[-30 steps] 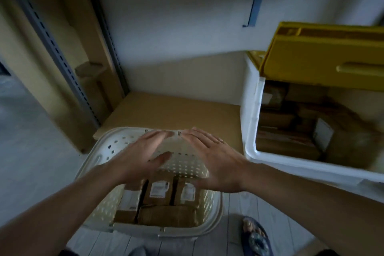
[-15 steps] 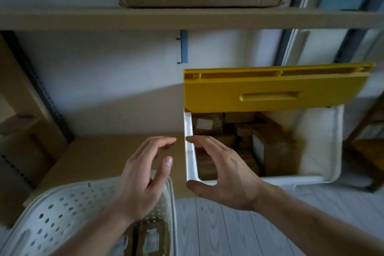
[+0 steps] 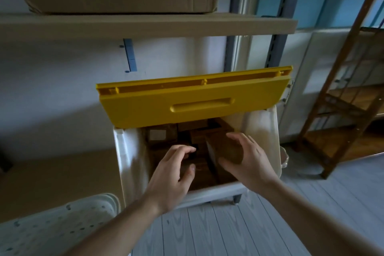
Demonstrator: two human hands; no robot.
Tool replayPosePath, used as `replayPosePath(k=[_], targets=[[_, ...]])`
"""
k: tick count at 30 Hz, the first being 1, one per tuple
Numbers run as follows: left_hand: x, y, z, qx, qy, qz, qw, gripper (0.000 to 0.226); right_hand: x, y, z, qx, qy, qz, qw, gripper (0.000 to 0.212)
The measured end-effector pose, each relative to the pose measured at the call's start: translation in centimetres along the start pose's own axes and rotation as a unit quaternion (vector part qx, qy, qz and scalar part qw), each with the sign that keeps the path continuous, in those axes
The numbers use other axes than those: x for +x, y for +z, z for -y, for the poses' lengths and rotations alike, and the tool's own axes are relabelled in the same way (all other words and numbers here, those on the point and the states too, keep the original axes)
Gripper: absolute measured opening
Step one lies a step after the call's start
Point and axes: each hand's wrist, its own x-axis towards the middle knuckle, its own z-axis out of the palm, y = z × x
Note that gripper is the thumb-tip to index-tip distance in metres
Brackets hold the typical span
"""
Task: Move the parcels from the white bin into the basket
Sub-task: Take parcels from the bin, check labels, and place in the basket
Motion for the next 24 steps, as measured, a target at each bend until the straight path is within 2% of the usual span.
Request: replayPosePath(k=[4, 8, 11, 14, 15, 17, 18, 21, 24], targets=[[1.4, 2.0, 0.2, 0.007, -0.025, 0.007, 1.000, 0.036, 2.1, 1.8, -0.6, -0.043, 0.082, -0.018, 0.996, 0.086], [1.9, 2.9, 0.8, 0.001, -0.052, 0.011, 0.999, 0.037, 3.4, 3.9, -0.9, -0.095, 0.164, 0.044, 0.981, 0.110], [1.9, 2.9, 0.9, -0.016, -0.077, 0.007, 0.997, 0.037, 3.8, 4.9, -0.6, -0.100, 0.163, 0.025, 0.981, 0.104], [1.9, 2.5, 0.5, -0.094, -0.149, 0.000, 0.984, 0.032, 3.4, 4.8, 0.8, -0.138, 0.099, 0.007, 0.985, 0.092], [2.0, 2.3, 0.1, -0.163, -0.189, -0.007, 0.968, 0.028, 3.0, 4.7, 1.5, -0.154, 0.066, 0.002, 0.986, 0.087], [2.0, 2.0, -0.7, -0.315, -0.267, -0.019, 0.911, 0.020, 2.0, 4.3, 2.9, -0.183, -0.018, -0.022, 0.983, 0.080], [1.9, 1.7, -0.9, -0.374, -0.289, -0.022, 0.881, 0.023, 1.3, 4.1, 3.5, -0.190, -0.055, -0.034, 0.980, 0.077], [1.6, 0.6, -1.1, -0.533, -0.297, 0.020, 0.792, 0.052, -0.8, 3.2, 5.2, -0.195, -0.143, -0.063, 0.968, 0.078], [0.6, -0.9, -1.3, -0.593, -0.292, 0.068, 0.747, 0.075, -3.2, 2.6, 6.6, -0.212, -0.236, -0.073, 0.945, 0.083]])
